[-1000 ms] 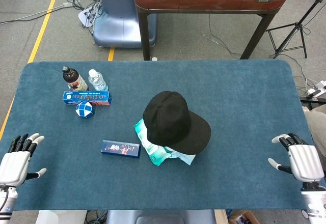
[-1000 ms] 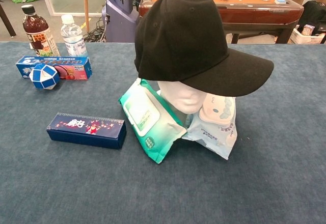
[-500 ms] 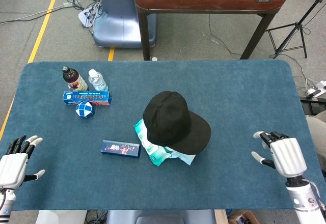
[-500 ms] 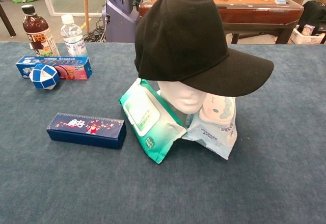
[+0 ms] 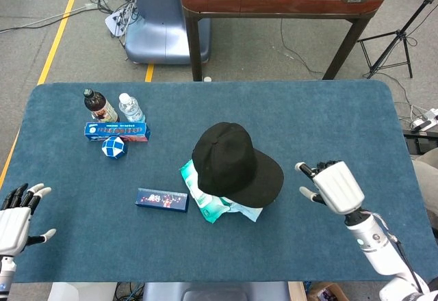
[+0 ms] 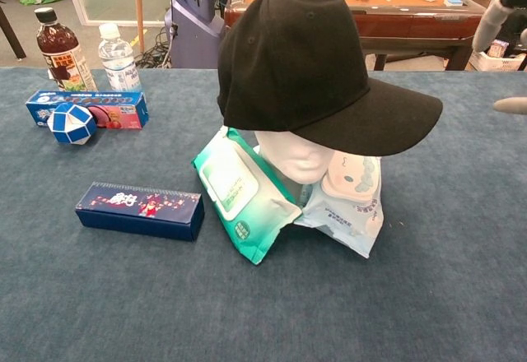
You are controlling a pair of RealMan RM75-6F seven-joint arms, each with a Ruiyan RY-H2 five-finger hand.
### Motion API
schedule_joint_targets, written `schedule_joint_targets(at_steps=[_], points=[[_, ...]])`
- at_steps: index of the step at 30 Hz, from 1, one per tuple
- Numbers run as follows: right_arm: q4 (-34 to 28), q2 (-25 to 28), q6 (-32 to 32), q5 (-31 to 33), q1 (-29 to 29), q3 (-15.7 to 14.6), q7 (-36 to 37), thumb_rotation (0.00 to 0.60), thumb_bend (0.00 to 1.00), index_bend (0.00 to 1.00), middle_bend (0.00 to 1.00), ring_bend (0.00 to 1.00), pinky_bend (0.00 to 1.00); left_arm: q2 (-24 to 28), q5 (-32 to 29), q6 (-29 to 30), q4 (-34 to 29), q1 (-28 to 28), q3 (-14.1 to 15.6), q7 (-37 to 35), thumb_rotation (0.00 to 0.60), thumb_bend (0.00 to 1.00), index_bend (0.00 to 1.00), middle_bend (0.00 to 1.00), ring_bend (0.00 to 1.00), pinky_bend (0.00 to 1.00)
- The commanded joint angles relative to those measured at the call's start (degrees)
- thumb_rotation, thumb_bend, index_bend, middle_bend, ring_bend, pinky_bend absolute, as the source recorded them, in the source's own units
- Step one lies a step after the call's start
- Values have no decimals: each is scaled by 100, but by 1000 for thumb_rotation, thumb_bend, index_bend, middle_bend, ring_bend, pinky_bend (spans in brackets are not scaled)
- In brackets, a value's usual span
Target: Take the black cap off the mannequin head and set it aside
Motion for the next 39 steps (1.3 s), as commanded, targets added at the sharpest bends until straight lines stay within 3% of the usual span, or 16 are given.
schedule_joint_targets(at_steps=[1,12,23,39], points=[[63,-119,-127,-44,136,-41,-85,600,0,443,930,804,907,4,-10,4,-1,9,-4,-6,600,73,200,152,30,65],[602,-702,-148,-127,526,-57,226,600,0,444,960,833,929,-4,-29,-21,1,19,7,57,600,73,200,159,36,68],[1423,-1406,406,-372,760,-98,745,600,0,495,1000,876,961,7,-41,-18,-7,37,4,44,600,73,201,166,41,78],[1810,-1677,747,-399,922,-169,928,600,0,528,1000,885,966,11,-61,-29,-14,46,-3,55,600,73,201,176,50,93]])
